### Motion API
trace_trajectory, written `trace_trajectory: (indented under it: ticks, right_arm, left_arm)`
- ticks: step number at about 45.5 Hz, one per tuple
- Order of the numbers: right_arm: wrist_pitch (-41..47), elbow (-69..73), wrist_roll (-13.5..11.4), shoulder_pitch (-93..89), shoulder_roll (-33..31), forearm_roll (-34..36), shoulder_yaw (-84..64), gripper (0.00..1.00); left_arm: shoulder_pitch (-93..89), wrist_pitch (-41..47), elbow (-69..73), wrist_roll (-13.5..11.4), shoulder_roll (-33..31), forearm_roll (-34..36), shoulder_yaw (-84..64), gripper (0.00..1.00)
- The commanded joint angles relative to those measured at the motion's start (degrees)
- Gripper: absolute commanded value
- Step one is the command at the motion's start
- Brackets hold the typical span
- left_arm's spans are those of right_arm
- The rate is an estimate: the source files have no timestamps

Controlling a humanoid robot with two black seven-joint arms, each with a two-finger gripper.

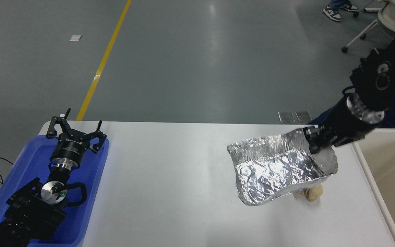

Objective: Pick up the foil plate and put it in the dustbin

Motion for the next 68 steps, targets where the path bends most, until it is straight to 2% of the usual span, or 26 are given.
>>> trace_trajectory:
  ticks: [1, 17, 24, 39, 44, 58, 68]
  right_arm:
    - [3.5, 1.7, 0.0, 10.0, -2.6, 0.4, -3.4, 0.00]
    - [3.5, 1.2, 0.0, 11.7, -4.5, 1.2, -5.7, 0.00]
    - [3.5, -0.4, 0.0, 10.1, -6.2, 1.3, -12.4, 0.00]
    - [3.1, -12.1, 0.0, 2.7, -23.9, -0.2, -23.8, 0.00]
    - [3.1, -17.4, 0.1, 1.2, -28.3, -3.2, -25.3, 0.00]
    - [2.0, -31.5, 0.1, -10.2, -40.0, -4.3, -18.2, 0.00]
    - [-9.2, -39.6, 0.2, -36.4, -41.9, -4.0, 0.2, 0.00]
  left_arm:
    - [-0.1, 0.0, 0.0, -0.1, 0.0, 0.0, 0.0, 1.00]
    - [0.0, 0.0, 0.0, -0.1, 0.1, 0.0, 0.0, 1.00]
    - [0.0, 0.0, 0.1, -0.2, 0.1, 0.0, 0.0, 1.00]
    - [0.0, 0.0, 0.1, -0.4, 0.1, -0.1, 0.0, 1.00]
    - [0.0, 0.0, 0.1, -0.4, 0.0, -0.2, 0.0, 1.00]
    - [0.0, 0.0, 0.1, -0.4, 0.0, -0.2, 0.0, 1.00]
    - [0.0, 0.0, 0.1, -0.4, 0.0, -0.2, 0.0, 1.00]
